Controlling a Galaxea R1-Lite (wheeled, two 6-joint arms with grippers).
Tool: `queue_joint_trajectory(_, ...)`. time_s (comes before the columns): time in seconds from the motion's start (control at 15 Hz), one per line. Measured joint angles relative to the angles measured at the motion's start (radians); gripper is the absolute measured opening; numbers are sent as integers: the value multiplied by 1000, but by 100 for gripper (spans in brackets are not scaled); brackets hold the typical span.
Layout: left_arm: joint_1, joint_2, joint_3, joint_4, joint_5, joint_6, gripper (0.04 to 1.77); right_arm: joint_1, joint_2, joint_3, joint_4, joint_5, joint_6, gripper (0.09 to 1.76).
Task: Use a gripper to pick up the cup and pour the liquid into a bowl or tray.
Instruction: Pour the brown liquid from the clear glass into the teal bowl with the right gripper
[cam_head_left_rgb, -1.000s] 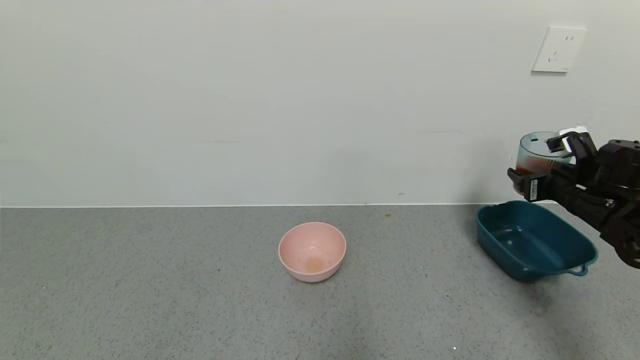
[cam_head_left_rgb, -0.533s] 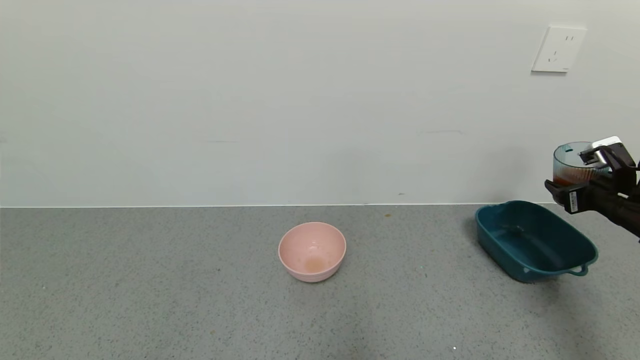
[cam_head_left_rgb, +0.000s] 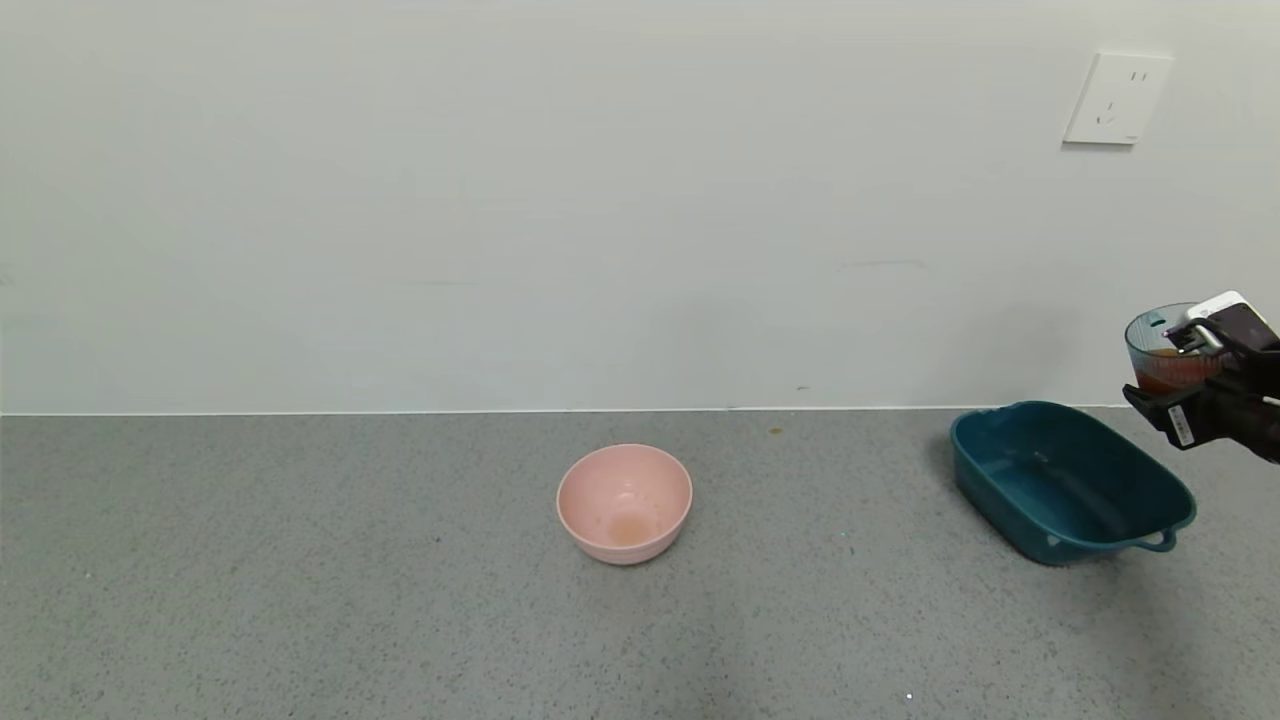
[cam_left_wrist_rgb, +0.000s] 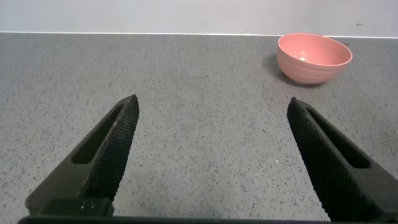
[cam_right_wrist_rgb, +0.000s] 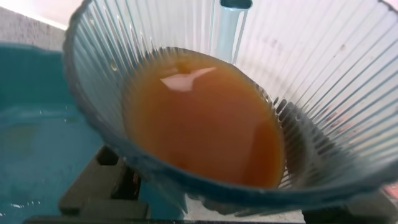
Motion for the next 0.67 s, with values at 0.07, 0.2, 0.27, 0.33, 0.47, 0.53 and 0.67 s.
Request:
queue_joint_trajectory(0.07, 0, 0, 0, 0, 0, 0, 172, 4, 0, 3, 1, -16, -19, 137)
queue_joint_trajectory(0.2, 0, 0, 0, 0, 0, 0, 172, 9, 1, 4, 8, -80, -84, 137)
queue_joint_trajectory(0.27, 0, 0, 0, 0, 0, 0, 172, 8, 1, 3, 17, -101, -112, 137)
queue_joint_trajectory(0.33, 0, 0, 0, 0, 0, 0, 172, 8, 1, 0, 22, -108, -129, 137)
queue_joint_trajectory(0.47, 0, 0, 0, 0, 0, 0, 172, 10, 3, 0, 21, -113, -157, 137)
queue_joint_trajectory(0.53, 0, 0, 0, 0, 0, 0, 172, 11, 5, 0, 20, -123, -166, 137)
queue_joint_trajectory(0.67, 0, 0, 0, 0, 0, 0, 172, 11, 11, 0, 20, -142, -192, 137)
